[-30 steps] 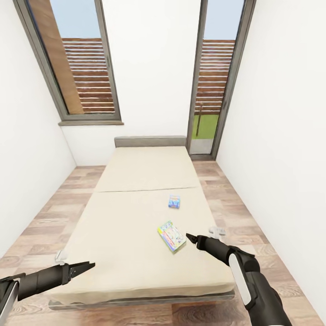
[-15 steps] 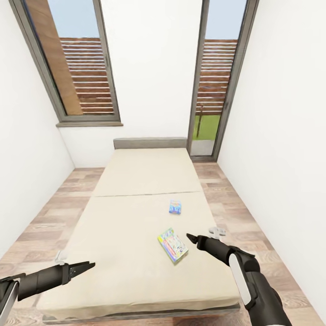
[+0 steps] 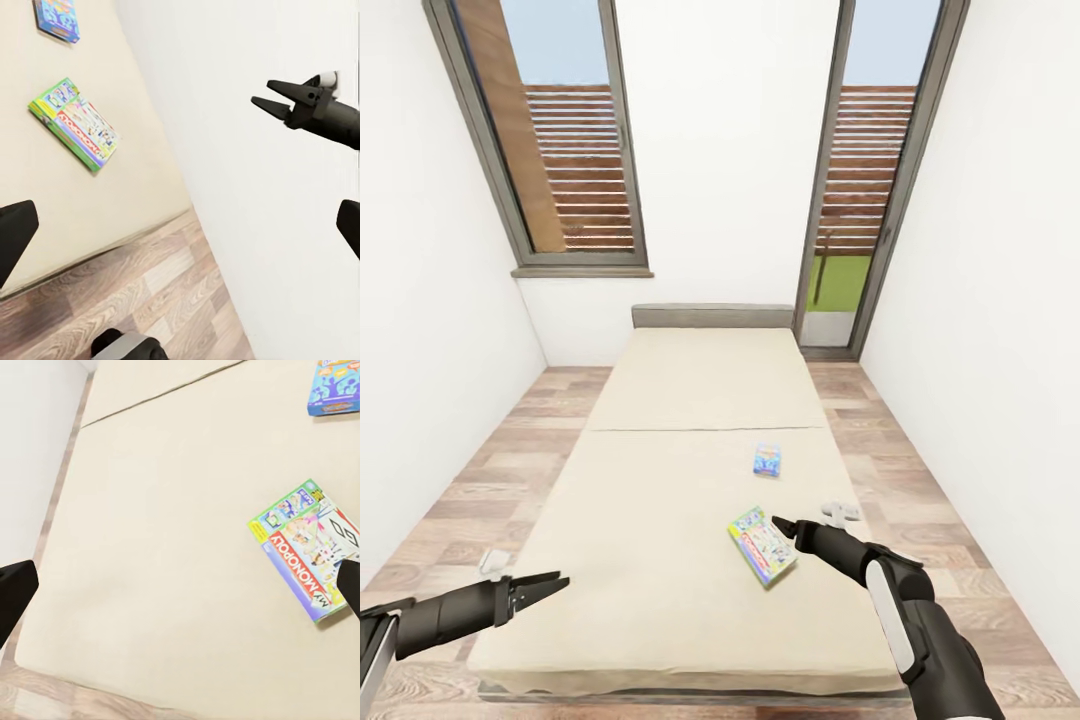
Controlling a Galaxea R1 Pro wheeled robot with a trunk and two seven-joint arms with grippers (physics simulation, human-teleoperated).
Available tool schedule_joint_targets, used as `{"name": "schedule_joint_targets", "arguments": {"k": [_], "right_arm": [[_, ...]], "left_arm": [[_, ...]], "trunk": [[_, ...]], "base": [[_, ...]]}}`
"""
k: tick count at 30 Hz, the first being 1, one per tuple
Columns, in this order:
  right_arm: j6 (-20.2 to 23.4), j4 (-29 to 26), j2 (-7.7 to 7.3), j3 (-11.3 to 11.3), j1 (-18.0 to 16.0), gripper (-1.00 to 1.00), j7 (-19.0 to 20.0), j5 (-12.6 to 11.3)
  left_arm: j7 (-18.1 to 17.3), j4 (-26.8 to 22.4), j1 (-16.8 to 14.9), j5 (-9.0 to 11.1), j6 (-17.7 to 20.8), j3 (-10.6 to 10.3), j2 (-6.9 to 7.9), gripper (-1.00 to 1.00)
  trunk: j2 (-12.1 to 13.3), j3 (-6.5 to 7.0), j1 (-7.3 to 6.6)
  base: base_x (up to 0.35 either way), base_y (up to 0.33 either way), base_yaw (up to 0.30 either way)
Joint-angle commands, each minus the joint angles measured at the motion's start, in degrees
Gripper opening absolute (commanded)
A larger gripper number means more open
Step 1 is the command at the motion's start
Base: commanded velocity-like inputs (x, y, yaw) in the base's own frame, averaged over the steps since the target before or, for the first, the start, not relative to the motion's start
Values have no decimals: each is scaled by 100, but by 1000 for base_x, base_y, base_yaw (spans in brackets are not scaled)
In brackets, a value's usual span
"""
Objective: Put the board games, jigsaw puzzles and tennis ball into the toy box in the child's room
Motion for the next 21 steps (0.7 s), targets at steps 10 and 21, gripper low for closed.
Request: {"name": "schedule_joint_targets", "arguments": {"k": [10, 21], "right_arm": [[41, -1, 8, -17, -4, 100, 15, -12], [-141, 5, 10, -9, -6, 100, 15, -10]], "left_arm": [[-53, -29, -4, -8, 51, -25, -32, 100], [-59, -53, -4, -5, 35, -2, -19, 100]], "trunk": [[-12, -12, 3], [-12, -12, 3]], "base": [[32, 13, 7], [101, 18, 0]]}}
